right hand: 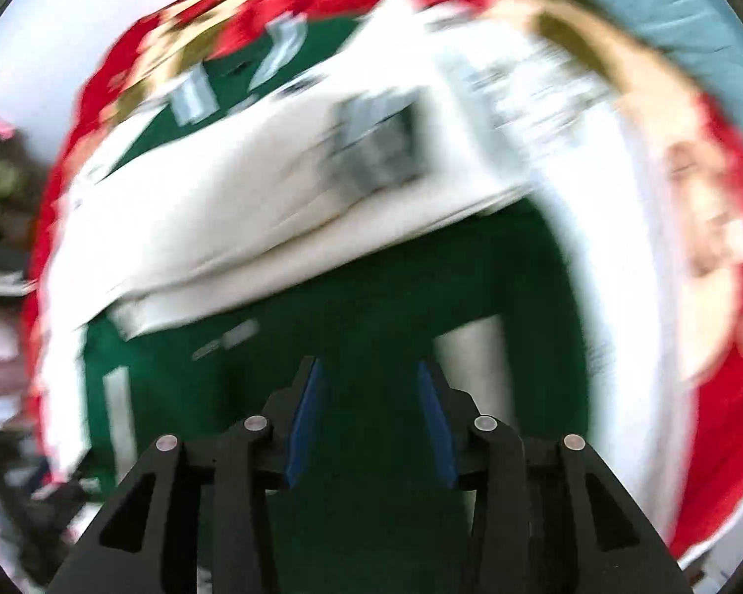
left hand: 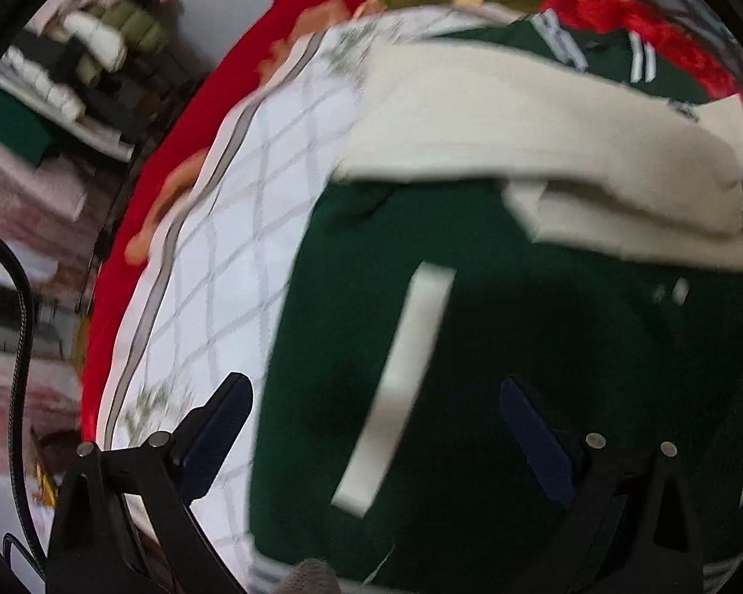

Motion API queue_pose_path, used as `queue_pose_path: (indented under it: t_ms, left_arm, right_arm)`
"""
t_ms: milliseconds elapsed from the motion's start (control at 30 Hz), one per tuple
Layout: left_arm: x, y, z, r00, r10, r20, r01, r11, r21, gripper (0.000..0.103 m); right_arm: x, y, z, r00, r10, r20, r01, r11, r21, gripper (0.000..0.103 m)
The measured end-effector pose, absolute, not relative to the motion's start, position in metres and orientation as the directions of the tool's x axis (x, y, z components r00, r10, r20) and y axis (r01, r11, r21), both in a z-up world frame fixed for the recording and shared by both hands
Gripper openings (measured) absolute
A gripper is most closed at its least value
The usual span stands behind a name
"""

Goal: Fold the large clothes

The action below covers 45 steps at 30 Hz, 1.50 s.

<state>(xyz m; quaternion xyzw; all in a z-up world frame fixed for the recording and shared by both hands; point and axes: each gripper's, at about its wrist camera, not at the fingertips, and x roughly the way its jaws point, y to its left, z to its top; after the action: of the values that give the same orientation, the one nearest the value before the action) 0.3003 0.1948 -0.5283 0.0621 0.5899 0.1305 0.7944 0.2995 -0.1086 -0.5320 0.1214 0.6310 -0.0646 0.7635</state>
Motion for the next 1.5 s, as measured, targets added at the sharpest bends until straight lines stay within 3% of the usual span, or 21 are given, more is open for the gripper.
queue_pose_path:
  t_ms: [133,233,267,333,433,533,667,767,833,900,1067,1100,1133,1167,1200,1367,1500]
  left_arm:
    - [0.336,0.162,-0.545,0.32,0.284,-0.904,-0.096,0.959,0.267,0.103]
    - [0.357,0.149,-0.563,0.324,0.303,-0.896,-0.084,0.953,0.292,0.103]
    - [0.362,0.149,-0.57,0.327,0.314,-0.891,-0.088,0.949,0.302,0.103]
    - [0.368,0.154,-0.58,0.321,0.338,-0.885,-0.1,0.941,0.324,0.103]
    - [0.371,0.177,-0.597,0.25,0.333,-0.909,-0.146,0.941,0.304,0.103]
    - [0.366,0.188,-0.588,0.237,0.313,-0.92,-0.174,0.945,0.277,0.103]
    - [0.354,0.194,-0.553,0.285,0.299,-0.911,-0.197,0.948,0.249,0.103]
    - [0.356,0.2,-0.536,0.314,0.333,-0.889,-0.242,0.934,0.264,0.103]
    - [0.363,0.204,-0.535,0.321,0.376,-0.869,-0.272,0.916,0.295,0.103]
    - [0.375,0.212,-0.539,0.301,0.392,-0.869,-0.311,0.902,0.3,0.103]
    - [0.396,0.231,-0.533,0.316,0.441,-0.84,-0.375,0.871,0.317,0.103]
    - [0.398,0.233,-0.53,0.32,0.446,-0.836,-0.381,0.868,0.318,0.103]
    - [0.401,0.235,-0.527,0.327,0.451,-0.831,-0.386,0.866,0.318,0.103]
    - [0.403,0.237,-0.525,0.331,0.453,-0.828,-0.386,0.865,0.319,0.103]
    - [0.405,0.238,-0.523,0.334,0.453,-0.826,-0.382,0.867,0.321,0.103]
    - [0.417,0.238,-0.514,0.354,0.437,-0.827,-0.372,0.877,0.304,0.103]
    - [0.44,0.236,-0.52,0.363,0.436,-0.823,-0.361,0.881,0.307,0.103]
  right_arm:
    - [0.332,-0.163,-0.551,0.164,-0.102,-0.981,0.262,0.963,-0.056,0.043]
    - [0.357,-0.154,-0.582,0.114,-0.132,-0.985,0.234,0.967,-0.102,0.042]
    - [0.363,-0.158,-0.587,0.128,-0.148,-0.981,0.245,0.963,-0.114,0.036]
    - [0.369,-0.176,-0.605,0.101,-0.216,-0.971,0.31,0.934,-0.176,0.034]
    - [0.365,-0.199,-0.631,0.042,-0.12,-0.992,0.421,0.902,-0.091,0.035]
    - [0.361,-0.193,-0.614,0.021,-0.146,-0.989,0.385,0.914,-0.127,0.035]
    - [0.341,-0.189,-0.567,0.111,-0.079,-0.991,0.404,0.914,-0.027,0.036]
    - [0.348,-0.185,-0.547,0.212,0.106,-0.971,0.41,0.893,0.187,0.037]
    - [0.37,-0.175,-0.549,0.259,0.241,-0.935,0.376,0.867,0.328,0.045]
    - [0.391,-0.165,-0.557,0.303,0.29,-0.908,0.369,0.843,0.393,0.068]
    - [0.443,-0.146,-0.612,0.203,0.326,-0.923,0.422,0.822,0.383,0.071]
    - [0.446,-0.14,-0.62,0.18,0.328,-0.927,0.428,0.823,0.374,0.069]
    - [0.447,-0.135,-0.621,0.183,0.301,-0.936,0.41,0.842,0.351,0.059]
    - [0.45,-0.136,-0.624,0.184,0.269,-0.945,0.389,0.863,0.321,0.029]
    - [0.451,-0.135,-0.622,0.189,0.244,-0.951,0.375,0.878,0.299,0.017]
    - [0.442,-0.165,-0.58,0.313,0.125,-0.941,0.457,0.849,0.265,0.014]
    - [0.457,-0.189,-0.585,0.277,0.036,-0.96,0.504,0.846,0.177,0.015]
